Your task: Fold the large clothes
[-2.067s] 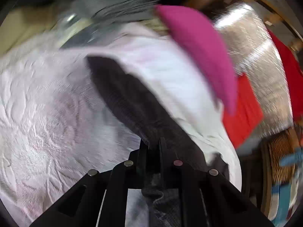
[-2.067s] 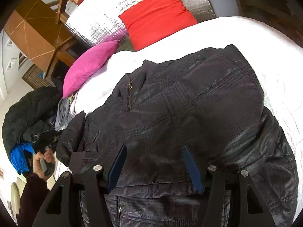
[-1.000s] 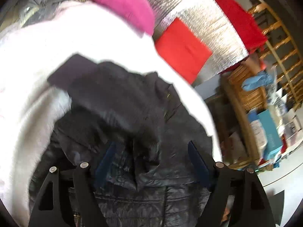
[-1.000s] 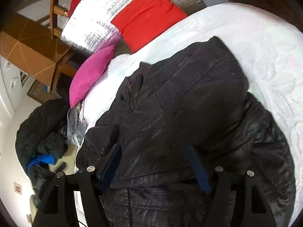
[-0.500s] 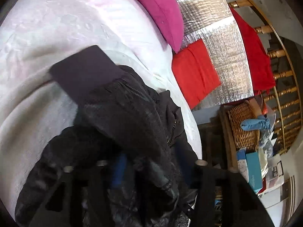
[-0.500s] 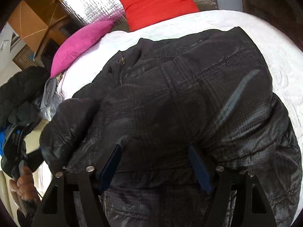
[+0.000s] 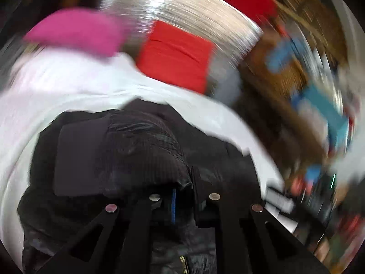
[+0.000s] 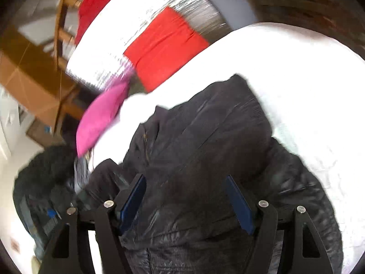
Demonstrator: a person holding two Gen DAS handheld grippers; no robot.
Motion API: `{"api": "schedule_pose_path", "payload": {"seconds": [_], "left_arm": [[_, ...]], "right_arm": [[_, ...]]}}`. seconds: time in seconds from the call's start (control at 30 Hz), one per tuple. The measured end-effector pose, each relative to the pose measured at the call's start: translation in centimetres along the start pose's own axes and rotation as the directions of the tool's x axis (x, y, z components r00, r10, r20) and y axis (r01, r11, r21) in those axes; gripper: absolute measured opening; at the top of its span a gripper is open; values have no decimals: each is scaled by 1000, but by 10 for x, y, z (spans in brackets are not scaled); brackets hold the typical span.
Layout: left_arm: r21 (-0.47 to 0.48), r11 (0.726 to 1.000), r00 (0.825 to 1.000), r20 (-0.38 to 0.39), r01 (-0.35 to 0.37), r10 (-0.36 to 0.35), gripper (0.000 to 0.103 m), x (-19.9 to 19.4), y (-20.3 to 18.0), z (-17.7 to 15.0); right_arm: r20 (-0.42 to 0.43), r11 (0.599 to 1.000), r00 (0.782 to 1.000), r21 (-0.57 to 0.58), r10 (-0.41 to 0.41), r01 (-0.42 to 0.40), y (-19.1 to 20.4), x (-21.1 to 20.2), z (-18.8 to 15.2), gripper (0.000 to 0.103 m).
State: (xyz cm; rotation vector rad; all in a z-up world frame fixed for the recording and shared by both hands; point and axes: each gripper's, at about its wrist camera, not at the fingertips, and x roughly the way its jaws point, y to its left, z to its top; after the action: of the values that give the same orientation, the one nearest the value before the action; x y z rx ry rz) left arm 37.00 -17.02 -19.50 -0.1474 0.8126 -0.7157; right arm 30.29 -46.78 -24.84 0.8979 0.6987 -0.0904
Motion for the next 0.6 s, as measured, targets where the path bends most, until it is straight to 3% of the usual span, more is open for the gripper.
{"api": "schedule_pose_path", "payload": {"seconds": [0.07,0.13,0.2,0.3,0.37,0.5,0.6], "left_arm": [[96,995,995,-96,13,-3,11,20,-26,-15],[147,989,977,-214,23,9,15,42,-38,-35],[149,988,951,-310,30,18,28,56,-36,-49],[72,992,931,-358,107,-74,50,44,-23,-47],[12,990,936,-327,141,-130,75,15,-6,-35],[-56,991,975,-176,124,-132,78,-48,39,-11],[-195,981,996,-80,19,-36,79,-73,92,5]], "right_arm": [[8,999,1000,34,8,-8,-8,-4,4,75],[-2,998,1000,59,21,-21,-12,-3,5,75],[-21,997,999,75,32,-30,-14,-1,5,75],[-42,997,999,76,35,-32,-11,0,3,77],[-56,998,998,52,31,-29,-5,1,0,77],[-58,998,998,-61,21,-24,19,-1,-8,77],[-49,978,998,-207,25,-35,49,-6,-21,77]]}}
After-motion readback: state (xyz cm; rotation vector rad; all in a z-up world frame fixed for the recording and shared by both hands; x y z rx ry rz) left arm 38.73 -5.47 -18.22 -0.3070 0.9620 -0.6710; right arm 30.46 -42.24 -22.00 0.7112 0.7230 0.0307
